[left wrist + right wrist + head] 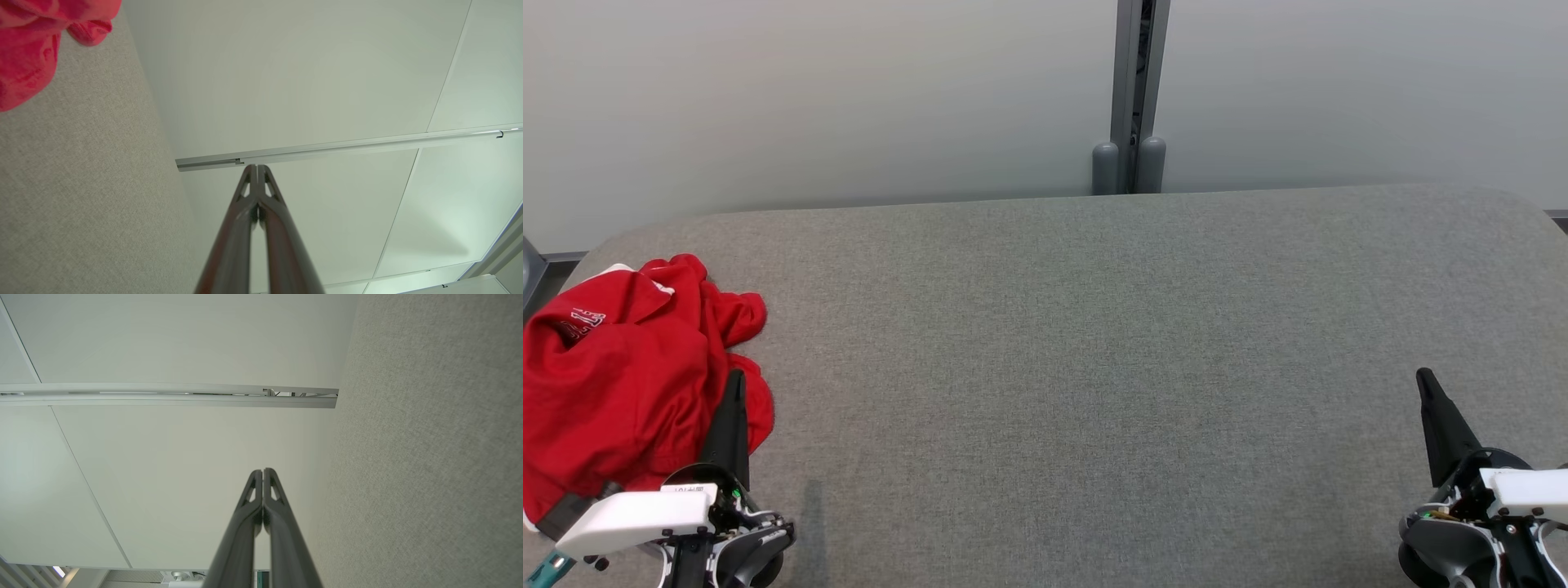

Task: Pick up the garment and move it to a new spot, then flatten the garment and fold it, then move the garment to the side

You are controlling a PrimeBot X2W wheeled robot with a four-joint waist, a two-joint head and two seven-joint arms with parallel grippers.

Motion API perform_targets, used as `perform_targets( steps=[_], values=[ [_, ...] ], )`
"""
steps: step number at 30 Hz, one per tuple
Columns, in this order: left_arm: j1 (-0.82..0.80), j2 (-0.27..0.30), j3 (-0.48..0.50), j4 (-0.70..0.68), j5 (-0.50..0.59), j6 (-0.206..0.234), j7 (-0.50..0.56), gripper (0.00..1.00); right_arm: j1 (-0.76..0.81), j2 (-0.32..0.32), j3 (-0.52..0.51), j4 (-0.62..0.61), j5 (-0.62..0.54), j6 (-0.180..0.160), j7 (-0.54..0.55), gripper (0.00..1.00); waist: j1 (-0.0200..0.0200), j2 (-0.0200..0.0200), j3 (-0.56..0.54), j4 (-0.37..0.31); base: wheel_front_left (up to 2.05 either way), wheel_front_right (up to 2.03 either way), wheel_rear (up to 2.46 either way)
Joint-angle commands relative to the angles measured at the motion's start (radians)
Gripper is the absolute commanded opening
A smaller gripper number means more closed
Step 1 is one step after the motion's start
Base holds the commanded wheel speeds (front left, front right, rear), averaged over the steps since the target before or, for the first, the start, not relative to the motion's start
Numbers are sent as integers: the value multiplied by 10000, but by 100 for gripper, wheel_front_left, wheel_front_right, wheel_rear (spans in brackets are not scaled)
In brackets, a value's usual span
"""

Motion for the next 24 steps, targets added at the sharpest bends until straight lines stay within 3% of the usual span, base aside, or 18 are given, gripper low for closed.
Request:
perform_targets(
  steps=[1,24],
  values=[
    [-134,26,32,-20,-13,-32,25,0,57,-46,0,-27,-23,4,22,0,0,0,0,0,0,0,0],
    [-135,26,32,-20,-13,-32,25,0,58,-47,0,-27,-24,4,22,0,0,0,0,0,0,0,0]
  ],
)
